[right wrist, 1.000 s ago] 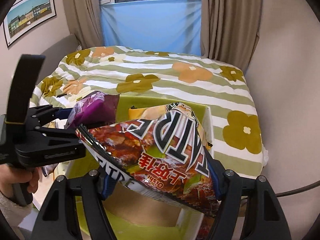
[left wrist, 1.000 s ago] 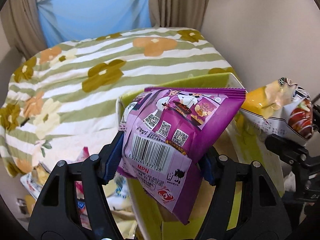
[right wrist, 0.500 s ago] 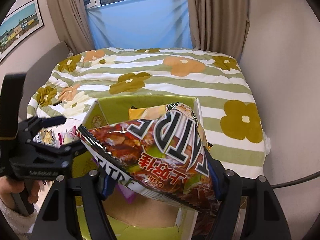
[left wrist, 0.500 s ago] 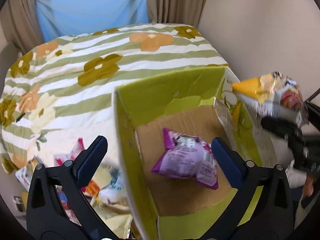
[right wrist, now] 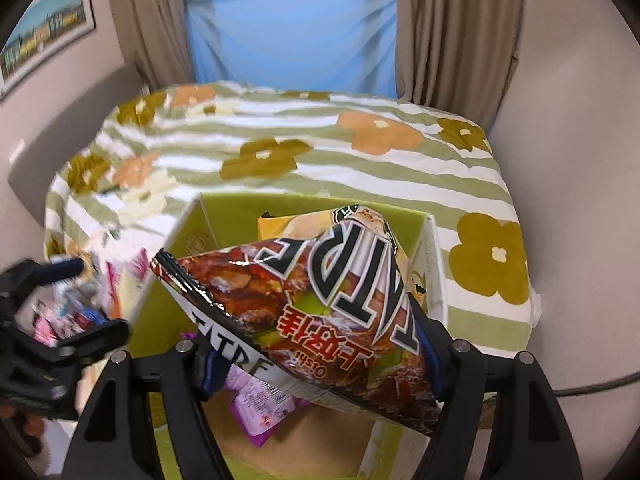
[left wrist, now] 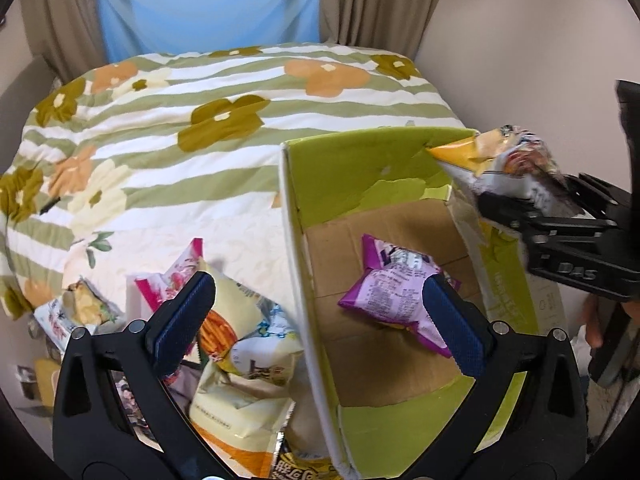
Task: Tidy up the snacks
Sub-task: 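Carry both bags over the yellow box and open both tools to drop them, then move both tools back over the snack pile on the table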
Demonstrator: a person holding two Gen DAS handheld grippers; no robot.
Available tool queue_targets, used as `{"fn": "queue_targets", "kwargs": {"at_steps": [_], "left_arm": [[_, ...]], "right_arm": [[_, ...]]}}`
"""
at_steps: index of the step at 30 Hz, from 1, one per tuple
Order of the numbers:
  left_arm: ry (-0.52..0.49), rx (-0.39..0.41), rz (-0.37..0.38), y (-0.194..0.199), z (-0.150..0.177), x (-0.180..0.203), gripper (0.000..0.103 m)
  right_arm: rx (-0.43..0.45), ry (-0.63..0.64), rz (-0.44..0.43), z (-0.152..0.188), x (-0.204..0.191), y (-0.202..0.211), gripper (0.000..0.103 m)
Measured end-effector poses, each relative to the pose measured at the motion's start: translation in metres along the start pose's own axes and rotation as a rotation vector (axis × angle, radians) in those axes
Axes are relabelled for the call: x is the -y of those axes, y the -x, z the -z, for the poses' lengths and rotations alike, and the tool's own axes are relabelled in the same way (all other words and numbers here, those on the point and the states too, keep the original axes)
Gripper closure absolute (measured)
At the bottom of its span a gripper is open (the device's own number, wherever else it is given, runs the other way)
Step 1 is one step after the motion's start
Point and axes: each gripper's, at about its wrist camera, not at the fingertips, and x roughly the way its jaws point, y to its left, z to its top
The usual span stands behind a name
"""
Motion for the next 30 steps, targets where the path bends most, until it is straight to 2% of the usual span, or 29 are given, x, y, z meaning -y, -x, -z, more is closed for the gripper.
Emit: {"fn": "queue_targets", "kwargs": {"at_steps": [1,2,3,5,16,23,30], "left_arm": [[0.003,-0.003,0.000,-0.001,-0.001,-0.001,0.000],[0.008,-0.004,0.001,-0.001,0.000,-0.002,0.000],[0.011,-0.006,0.001,-0.001,0.001,-0.003,0.000],[0.017,-0.009,0.004,-0.002,0.002,-0.003,0.000],[0.026,0.015,-0.004,0.015,0.013,0.001,0.000],[0.044,0.065,-0.020,0.053,0.022,0.006,0.000],[0.070,0.118,-0.101,0.105,0.040,-0.005,0.000]], "right_arm": [[-0.007,0.017,0.014,-0.001,-0.003,-0.006,0.029],[-0.008,0.025,0.023,-0.001,-0.005,-0.011,0.021],[0.000,0.030,0.023,0.000,-0.006,-0.015,0.009],[0.019,0.029,0.028,0.002,-0.006,-0.016,0.001],[0.025,0.010,0.008,0.021,-0.002,0.010,0.001],[0.080,-0.001,-0.010,0.026,-0.004,0.048,0.001],[0.121,0.060,-0.040,0.035,-0.018,0.083,0.000]]}}
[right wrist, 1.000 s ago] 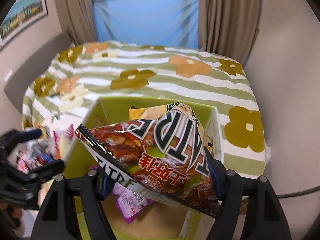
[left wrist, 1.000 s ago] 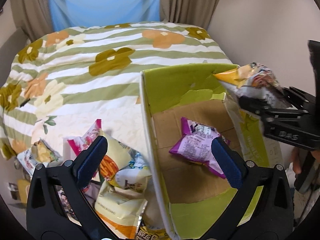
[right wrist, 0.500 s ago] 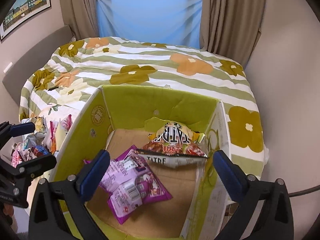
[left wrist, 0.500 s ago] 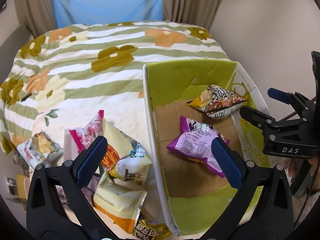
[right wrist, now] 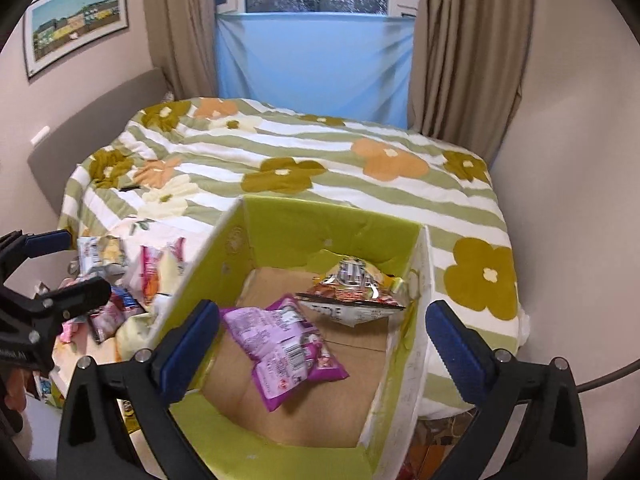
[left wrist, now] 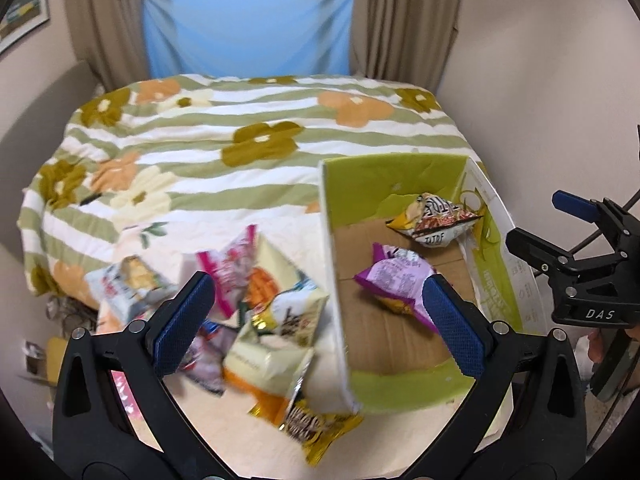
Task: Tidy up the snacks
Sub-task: 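Move both tools back over the snack pile on the table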
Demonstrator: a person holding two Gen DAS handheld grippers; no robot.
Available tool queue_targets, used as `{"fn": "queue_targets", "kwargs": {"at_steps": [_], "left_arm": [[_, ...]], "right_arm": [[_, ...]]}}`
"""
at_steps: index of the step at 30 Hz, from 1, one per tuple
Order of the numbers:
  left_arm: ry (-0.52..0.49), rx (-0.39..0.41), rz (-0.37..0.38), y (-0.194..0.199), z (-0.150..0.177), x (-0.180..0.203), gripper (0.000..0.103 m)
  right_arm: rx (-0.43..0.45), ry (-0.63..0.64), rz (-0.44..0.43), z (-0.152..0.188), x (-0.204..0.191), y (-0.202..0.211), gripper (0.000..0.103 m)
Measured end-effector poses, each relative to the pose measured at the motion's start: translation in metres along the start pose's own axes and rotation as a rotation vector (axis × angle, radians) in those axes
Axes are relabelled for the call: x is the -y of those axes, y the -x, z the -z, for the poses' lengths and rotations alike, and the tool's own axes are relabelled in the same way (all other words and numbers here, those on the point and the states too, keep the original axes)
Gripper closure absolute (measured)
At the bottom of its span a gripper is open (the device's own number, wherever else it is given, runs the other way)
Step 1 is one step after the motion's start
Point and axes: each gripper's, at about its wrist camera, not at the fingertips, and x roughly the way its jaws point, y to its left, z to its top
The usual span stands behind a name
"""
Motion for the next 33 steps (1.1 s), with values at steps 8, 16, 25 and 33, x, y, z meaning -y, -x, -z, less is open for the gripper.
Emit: {"fn": "queue_targets", "kwargs": {"at_steps": [8,16,25,33], "left_arm": [[0.071,0.038,-0.061,0.045,0.038,-0.058,0.000],[0.112,0.031,-0.048,0.070,0.082,-0.146,0.000],[0.160,-0.034,-0.011,0.071,0.125,-0.250,0.000],[0.168,-0.161,0.038,0.021,0.156,-0.307,0.000]], "right_arm": [[0.037,-0.038,-0.121,0.013,-0.038,0.026,0.000],[0.110,-0.069,-0.113,0.030,-0.110,0.054,0.000],[0.111,-0.101,-0.164,0.037,-0.213,0.040,0.000],[0.058,-0.099,-0.140,0.055,-0.273,-0.002,0.000]]}}
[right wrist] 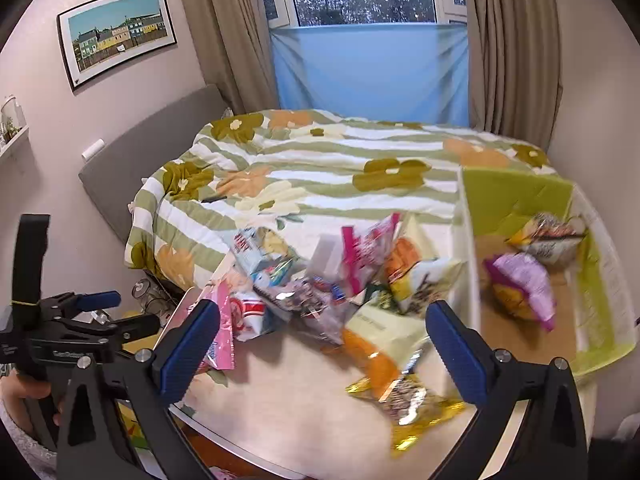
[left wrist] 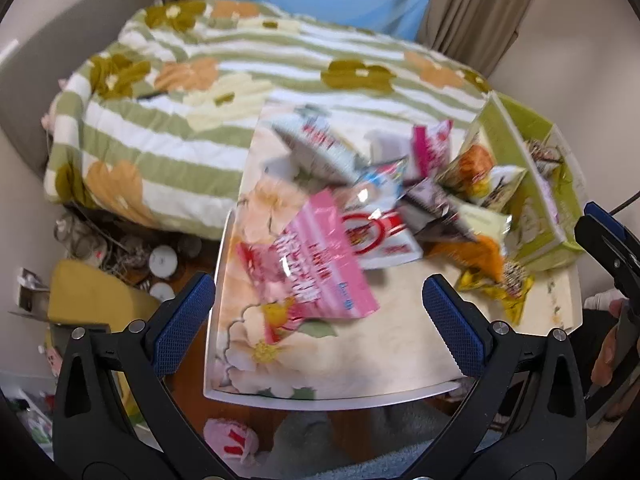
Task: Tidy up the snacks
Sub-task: 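Move both tools back over the snack pile on the table, then grasp the pink Lorvia bag with the left tool while the right tool grasps the cartoon-printed bag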
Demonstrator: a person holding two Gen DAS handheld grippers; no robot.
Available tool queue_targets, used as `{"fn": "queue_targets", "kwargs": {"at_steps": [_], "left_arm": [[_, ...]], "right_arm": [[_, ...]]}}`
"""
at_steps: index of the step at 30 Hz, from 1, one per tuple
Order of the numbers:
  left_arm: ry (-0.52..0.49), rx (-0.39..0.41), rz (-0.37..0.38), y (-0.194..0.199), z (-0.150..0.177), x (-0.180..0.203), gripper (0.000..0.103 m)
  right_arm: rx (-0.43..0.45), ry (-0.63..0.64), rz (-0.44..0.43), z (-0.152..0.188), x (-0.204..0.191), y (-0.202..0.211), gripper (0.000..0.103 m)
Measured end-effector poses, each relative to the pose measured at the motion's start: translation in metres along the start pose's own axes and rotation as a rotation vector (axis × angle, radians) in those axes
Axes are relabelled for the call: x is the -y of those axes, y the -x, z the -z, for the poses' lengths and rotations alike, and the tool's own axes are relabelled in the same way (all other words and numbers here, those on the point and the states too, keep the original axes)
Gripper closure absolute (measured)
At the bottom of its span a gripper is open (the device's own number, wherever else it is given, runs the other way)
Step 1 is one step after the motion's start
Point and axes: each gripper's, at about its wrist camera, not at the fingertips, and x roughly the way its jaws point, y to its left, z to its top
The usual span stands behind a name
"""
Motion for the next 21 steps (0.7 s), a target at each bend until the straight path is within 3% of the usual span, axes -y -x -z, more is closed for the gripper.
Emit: {"fn": "queue_targets", "kwargs": {"at_steps": [8,10,18,21], "left_arm": [[-0.077,-0.136,0.022,-0.063,0.019,-0.004,0.000],[-0.093,-0.133,0.015,-0.067,0.024,-0.001,0.000],[-0.273,-0.060,-0.230,-0.094,0.057,0.025,0.000],[-0.294,-0.025,-0.283,-0.102,0.055,0.029,0.000]], "right_arm": [[-0.084,0.010,0.022,0.016,-0.014,-0.041,0.000],[-0.103,0.018,0.030,0.017,-0.013,-0.049,0.000],[-0.174,0.053,0.004,0.019,-0.008,-0.081,0.000],[-0.189,0.090,0.000,0.019,-0.010,-0.092,0.000]]}}
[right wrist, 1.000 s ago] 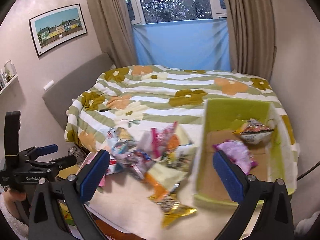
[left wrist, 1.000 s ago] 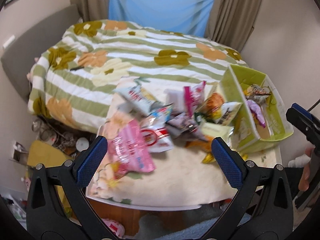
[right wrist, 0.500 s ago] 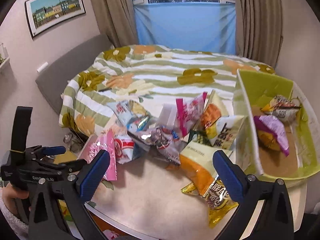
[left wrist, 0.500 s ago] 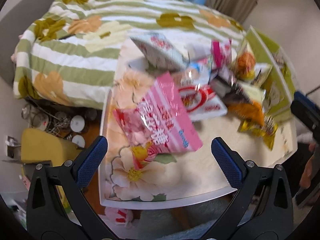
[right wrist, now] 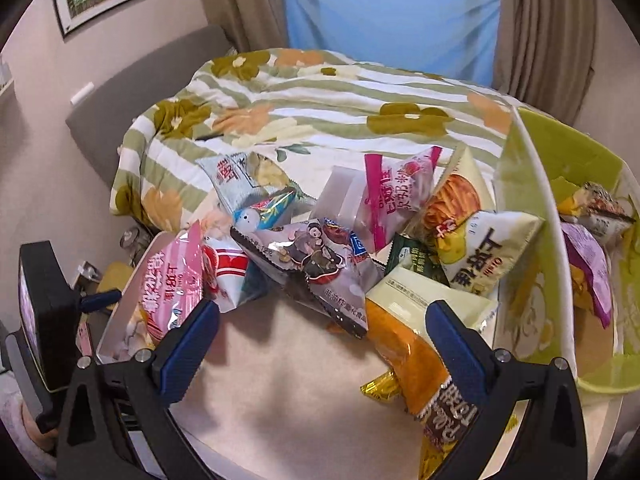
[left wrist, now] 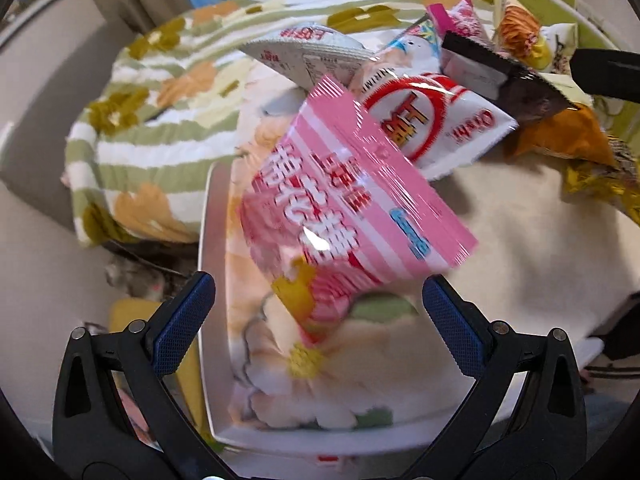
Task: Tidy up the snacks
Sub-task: 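Grasp the pink Lorvia bag with the left tool while the right tool grasps the cartoon-printed bag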
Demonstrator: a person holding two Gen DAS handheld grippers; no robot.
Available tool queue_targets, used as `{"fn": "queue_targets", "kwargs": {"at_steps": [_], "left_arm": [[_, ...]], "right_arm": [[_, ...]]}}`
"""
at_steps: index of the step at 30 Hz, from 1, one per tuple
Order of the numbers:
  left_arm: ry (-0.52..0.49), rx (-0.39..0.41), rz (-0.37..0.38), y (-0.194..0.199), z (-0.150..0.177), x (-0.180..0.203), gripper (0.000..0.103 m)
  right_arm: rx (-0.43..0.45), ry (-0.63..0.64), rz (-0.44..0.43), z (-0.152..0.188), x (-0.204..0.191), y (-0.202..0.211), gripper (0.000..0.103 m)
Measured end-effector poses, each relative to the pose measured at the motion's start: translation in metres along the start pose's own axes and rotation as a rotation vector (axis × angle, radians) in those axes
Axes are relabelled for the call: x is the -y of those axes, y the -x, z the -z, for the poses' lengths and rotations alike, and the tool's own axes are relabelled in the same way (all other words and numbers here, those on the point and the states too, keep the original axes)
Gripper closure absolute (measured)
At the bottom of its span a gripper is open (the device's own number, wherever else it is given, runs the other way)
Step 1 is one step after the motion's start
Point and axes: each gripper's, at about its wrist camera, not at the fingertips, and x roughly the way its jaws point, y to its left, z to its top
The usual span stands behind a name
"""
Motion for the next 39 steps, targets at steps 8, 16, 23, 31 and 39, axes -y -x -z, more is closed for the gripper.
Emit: {"fn": "queue_targets", "kwargs": {"at_steps": [8,16,23,31,39], "left_arm": [[-0.127,0.031,-0.109,-0.023,-0.018,0.018,0.000],[-0.206,0.031,-0.130,-0.030,-0.032,0.028,0.017],[-0.167,-0.001,-0.080,-0.028,-0.035,0.013,0.027],[-0.101,-0.017,-0.025,-0.020,-0.032,0.006,0.029],[-0.037,-0.028,0.023,-0.013,-0.032,-0.003,0.029]], "right_arm": [[-0.026,0.114,0.009,-0.010,-0.002,-0.023,0.000],[-0.041,0.218,-0.007,-0.018,-0.001,-0.042,0.000],[-0.082,0.304,-0.020,-0.021,-0.005,-0.064,0.000],[-0.111,0.421,-0.039,-0.023,-0.010,-0.089,0.001],[-0.142,0.468,-0.059,-0.026,-0.013,-0.108,0.014]]}}
